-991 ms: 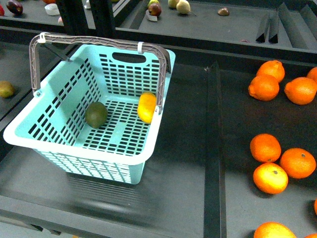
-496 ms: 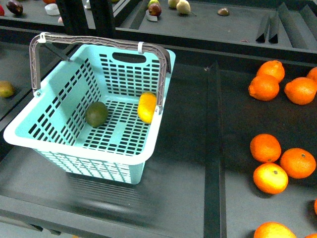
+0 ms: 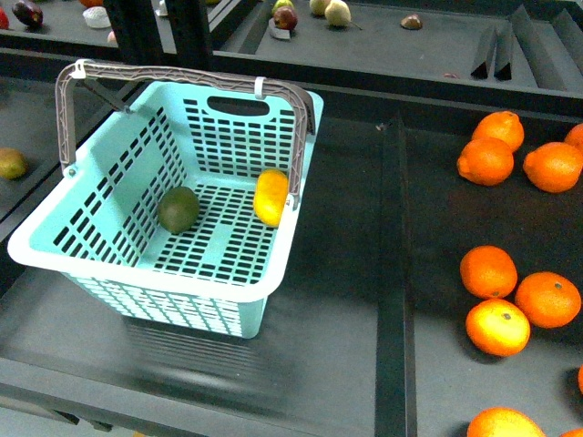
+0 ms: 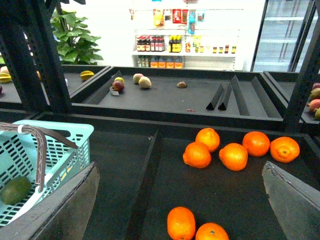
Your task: Pick mango and avocado into basket
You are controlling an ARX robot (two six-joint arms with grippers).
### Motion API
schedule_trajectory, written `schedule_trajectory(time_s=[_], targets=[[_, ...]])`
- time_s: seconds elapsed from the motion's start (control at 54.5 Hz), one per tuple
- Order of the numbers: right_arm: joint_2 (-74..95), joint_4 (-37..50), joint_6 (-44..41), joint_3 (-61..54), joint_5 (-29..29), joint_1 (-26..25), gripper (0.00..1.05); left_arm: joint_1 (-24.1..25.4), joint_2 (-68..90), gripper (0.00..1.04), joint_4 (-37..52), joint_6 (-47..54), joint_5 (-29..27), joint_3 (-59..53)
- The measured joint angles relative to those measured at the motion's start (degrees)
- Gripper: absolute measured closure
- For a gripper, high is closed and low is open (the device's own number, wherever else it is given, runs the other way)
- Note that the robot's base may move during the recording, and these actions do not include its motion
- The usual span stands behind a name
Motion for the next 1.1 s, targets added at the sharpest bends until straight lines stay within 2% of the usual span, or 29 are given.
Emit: schedule_trajectory(time_s=[0.367, 0.863, 1.101], targets=[[0.0, 0.0, 0.0, 0.0, 0.0, 0.0, 0.08, 0.0, -0.1, 1.02, -0.1, 0.0, 0.0, 0.0], [0.0, 0.0, 0.0, 0.0, 0.0, 0.0, 0.08, 0.0, -0.1, 0.06, -0.1, 0.0, 0.0, 0.0], [0.0, 0.0, 0.0, 0.0, 0.0, 0.0, 0.08, 0.0, -0.1, 0.07, -0.1, 0.0, 0.0, 0.0]])
